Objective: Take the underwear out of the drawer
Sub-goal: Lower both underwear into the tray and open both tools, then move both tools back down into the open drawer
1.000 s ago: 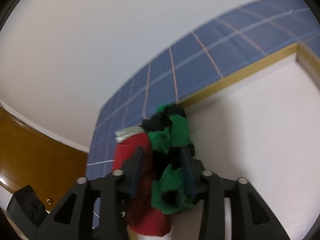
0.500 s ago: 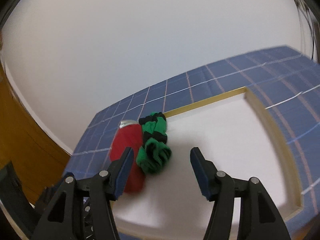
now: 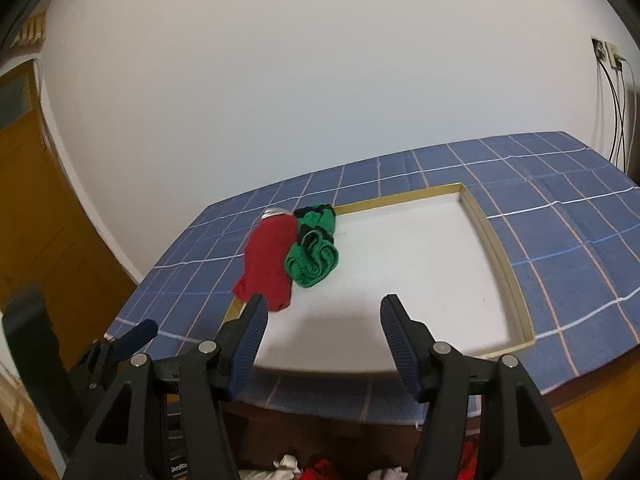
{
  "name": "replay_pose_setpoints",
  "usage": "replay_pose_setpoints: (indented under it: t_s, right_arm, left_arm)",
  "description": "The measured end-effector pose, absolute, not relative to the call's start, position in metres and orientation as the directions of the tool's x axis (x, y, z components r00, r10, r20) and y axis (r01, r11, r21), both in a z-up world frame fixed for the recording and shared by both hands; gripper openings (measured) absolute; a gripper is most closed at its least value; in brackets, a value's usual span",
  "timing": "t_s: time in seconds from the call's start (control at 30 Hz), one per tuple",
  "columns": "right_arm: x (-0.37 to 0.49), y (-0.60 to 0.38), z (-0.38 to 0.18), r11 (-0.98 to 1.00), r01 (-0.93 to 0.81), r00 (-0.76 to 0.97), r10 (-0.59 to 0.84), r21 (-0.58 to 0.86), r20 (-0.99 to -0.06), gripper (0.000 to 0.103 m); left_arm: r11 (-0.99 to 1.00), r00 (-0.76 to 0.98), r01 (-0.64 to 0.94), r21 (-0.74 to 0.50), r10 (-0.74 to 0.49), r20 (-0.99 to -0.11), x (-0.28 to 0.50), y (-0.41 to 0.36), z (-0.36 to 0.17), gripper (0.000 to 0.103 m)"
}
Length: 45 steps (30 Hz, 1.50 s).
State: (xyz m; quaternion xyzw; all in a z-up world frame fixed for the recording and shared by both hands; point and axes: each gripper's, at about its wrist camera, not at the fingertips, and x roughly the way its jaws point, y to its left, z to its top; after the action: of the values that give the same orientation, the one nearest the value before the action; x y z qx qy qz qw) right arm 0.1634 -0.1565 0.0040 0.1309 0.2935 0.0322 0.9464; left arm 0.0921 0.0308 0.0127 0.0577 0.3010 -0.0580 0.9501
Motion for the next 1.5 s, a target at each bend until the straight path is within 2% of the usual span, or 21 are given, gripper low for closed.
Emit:
replay_pose_setpoints:
  t_s: [0.23, 0.43, 1.0, 1.2, 1.37, 1.5]
  right_arm:
    - [0.123, -0.156, 0.004, 0.969, -0.004, 0.829, 0.141, 0.247, -0.541, 0.061]
    - [0.089, -0.159, -0.018, 0.977, 0.007, 0.816, 0.117, 0.212, -0.567, 0.061]
    - [0.037, -0.179, -0.108, 0.975, 0.059, 0.692, 0.114, 0.213, -0.713, 0.061]
    - [0.027, -0.178, -0.13, 0.97, 0.047, 0.639, 0.153, 0.238, -0.753, 0.061]
    - [0.026, -0.168, -0.14, 0.969, 0.008, 0.602, 0.192, 0.247, -0.775, 0.06]
    - [0.038, -0.157, -0.152, 0.965, -0.017, 0.542, 0.229, 0.262, -0.808, 0.057]
  left_arm:
    - [0.983, 0.807, 0.167, 0.078, -0.091, -0.584, 0.06, 0.034, 0.012, 0.102]
    - [0.979, 0.798, 0.187, 0.076, -0.107, -0.593, 0.039, 0.04, 0.004, 0.102]
    - [0.962, 0.669, 0.255, 0.101, -0.1, -0.737, 0.009, 0.038, -0.072, 0.102]
    - [0.929, 0.619, 0.329, 0.17, -0.076, -0.782, -0.004, 0.03, -0.099, 0.102]
    - [0.92, 0.542, 0.376, 0.108, -0.124, -0.832, -0.007, 0.032, -0.114, 0.1]
    - [0.906, 0.476, 0.417, 0.08, -0.143, -0.868, -0.002, 0.027, -0.127, 0.095]
